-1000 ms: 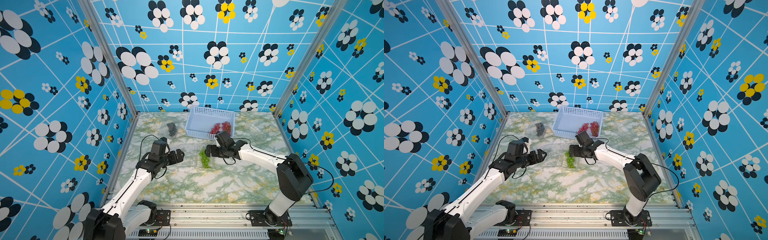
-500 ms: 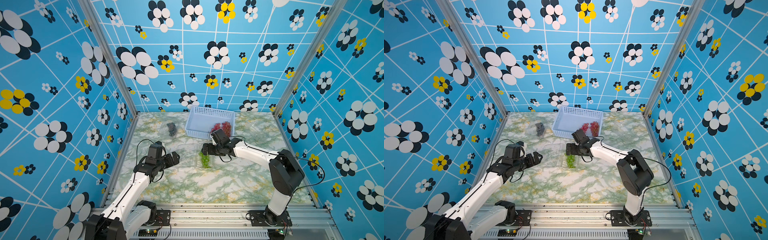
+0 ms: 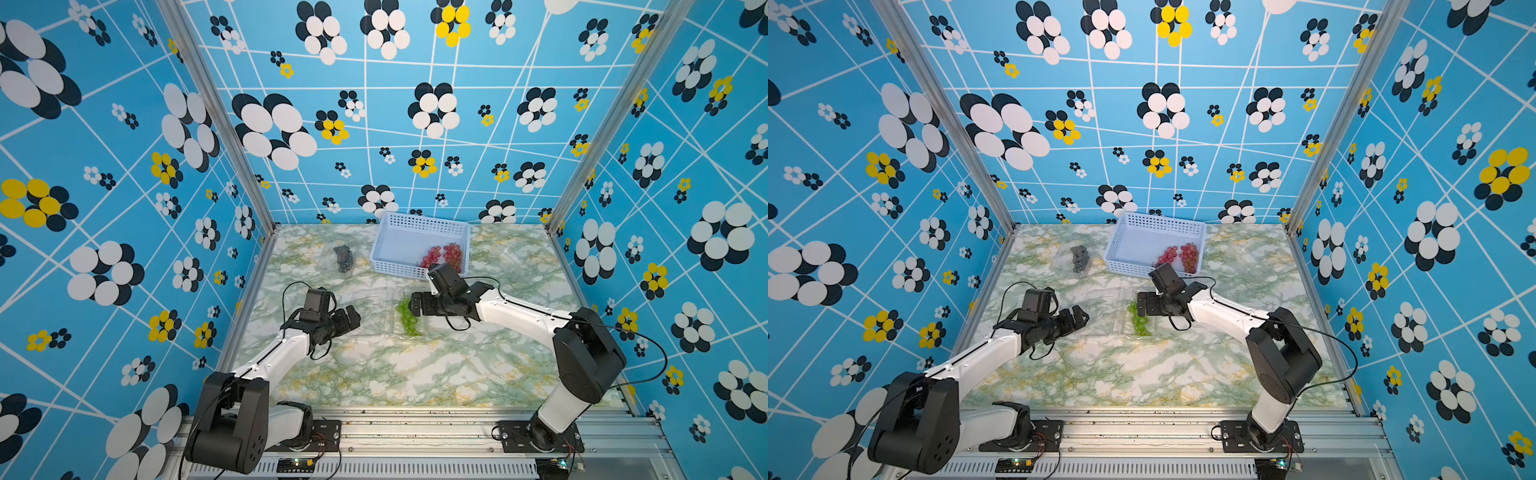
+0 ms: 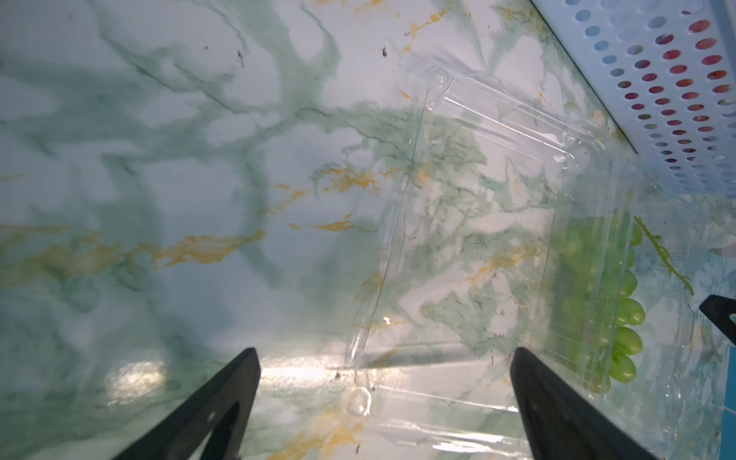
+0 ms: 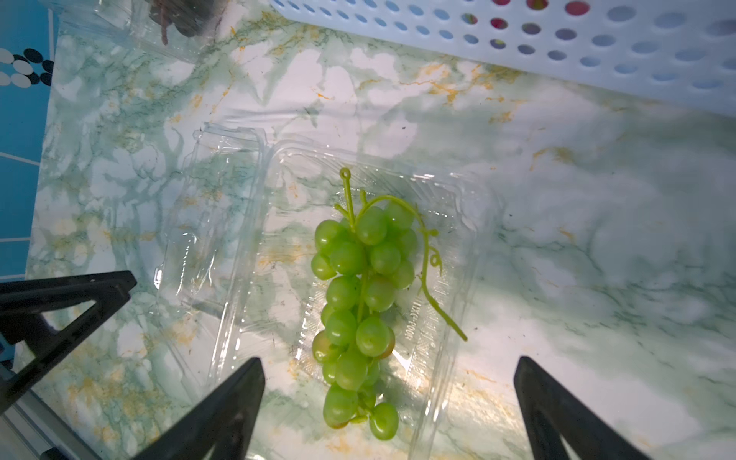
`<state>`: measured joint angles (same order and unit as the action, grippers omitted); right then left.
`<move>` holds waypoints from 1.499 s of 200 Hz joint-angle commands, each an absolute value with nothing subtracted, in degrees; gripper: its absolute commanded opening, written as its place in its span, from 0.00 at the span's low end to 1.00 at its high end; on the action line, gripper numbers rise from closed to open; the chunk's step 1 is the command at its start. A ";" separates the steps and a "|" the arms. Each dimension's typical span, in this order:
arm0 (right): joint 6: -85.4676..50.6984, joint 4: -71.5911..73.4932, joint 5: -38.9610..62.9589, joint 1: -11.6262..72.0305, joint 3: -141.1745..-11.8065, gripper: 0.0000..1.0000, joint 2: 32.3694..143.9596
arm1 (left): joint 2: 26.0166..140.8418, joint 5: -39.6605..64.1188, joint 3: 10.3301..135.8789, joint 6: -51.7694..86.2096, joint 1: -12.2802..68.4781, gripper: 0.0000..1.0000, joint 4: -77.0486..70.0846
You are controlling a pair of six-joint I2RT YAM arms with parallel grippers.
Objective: Pack grapes into containers
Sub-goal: Close the packing box at the center of the board.
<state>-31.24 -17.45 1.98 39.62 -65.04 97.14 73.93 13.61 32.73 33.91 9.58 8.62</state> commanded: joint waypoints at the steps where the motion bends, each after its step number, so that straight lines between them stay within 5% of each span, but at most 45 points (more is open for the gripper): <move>1: -29.82 -17.17 0.62 39.99 -63.19 0.99 96.83 | 78.08 14.33 34.76 33.26 8.66 1.00 4.56; 165: -30.52 -14.45 3.00 39.99 -65.21 0.99 101.51 | 91.62 33.56 32.65 32.90 6.57 0.99 -15.27; 300: -31.81 -13.08 5.26 39.98 -66.19 0.99 102.22 | 71.79 33.43 27.10 35.08 9.69 0.99 -12.52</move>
<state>-30.92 -13.63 4.01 39.64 -64.38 101.60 75.77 33.91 27.44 35.14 8.21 -15.86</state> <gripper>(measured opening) 0.992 0.995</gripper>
